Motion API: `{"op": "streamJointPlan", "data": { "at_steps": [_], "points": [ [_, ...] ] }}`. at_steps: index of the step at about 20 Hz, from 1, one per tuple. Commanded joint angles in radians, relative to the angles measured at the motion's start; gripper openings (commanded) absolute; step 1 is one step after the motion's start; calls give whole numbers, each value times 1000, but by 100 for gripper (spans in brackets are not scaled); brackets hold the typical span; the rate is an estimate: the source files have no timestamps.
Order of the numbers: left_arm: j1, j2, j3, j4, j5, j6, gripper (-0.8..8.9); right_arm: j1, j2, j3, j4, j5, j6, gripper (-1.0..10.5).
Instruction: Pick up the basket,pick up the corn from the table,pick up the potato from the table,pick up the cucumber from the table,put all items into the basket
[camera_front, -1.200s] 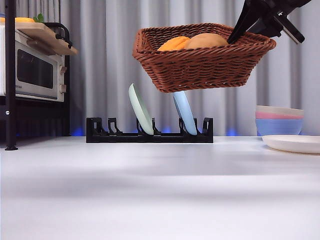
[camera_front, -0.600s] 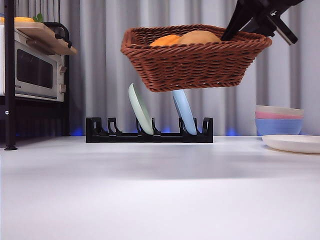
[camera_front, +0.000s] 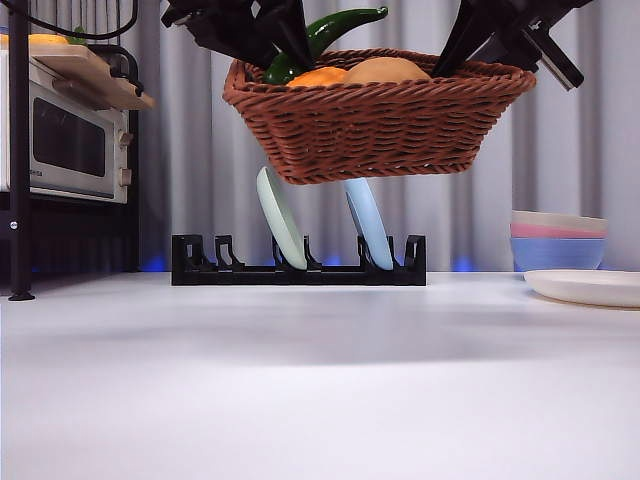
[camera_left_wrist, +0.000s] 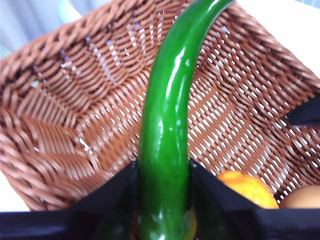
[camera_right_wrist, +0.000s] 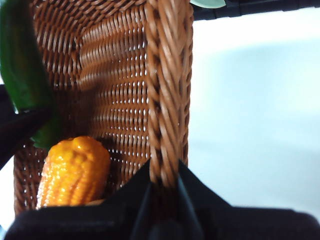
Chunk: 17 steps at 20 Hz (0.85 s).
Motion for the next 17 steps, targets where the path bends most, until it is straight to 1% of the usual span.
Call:
{"op": "streamJointPlan", "data": {
  "at_steps": [1,5,6,7,8,9,10,13,17],
  "points": [
    [3,2,-6,3,-8,-11,534,3,-11,0,19,-8,18,-15],
    [3,-11,-5,-2,-8,-10,533,3,-11,0,19,-4,18,-15],
    [3,-24,3,-13,-8,-10,533,3,-11,0,14,5,18,-15],
    [3,-42,13,-23,-8,-10,533,3,-6,0,11,33,18,-15],
    [3,-65,32,-38,-9,-10,533,3,6,0,11,74,37,-15],
    [3,-82,53,-49,-9,-10,533,3,20,0,11,101,72,-15],
    [3,-103,82,-67,-9,-10,533,3,47,0,12,108,97,-15],
    [5,-144,169,-138,-18,-6,533,4,139,0,13,99,145,-15],
    [5,-164,268,-232,-28,2,533,27,270,0,13,93,161,-15]
  ]
}}
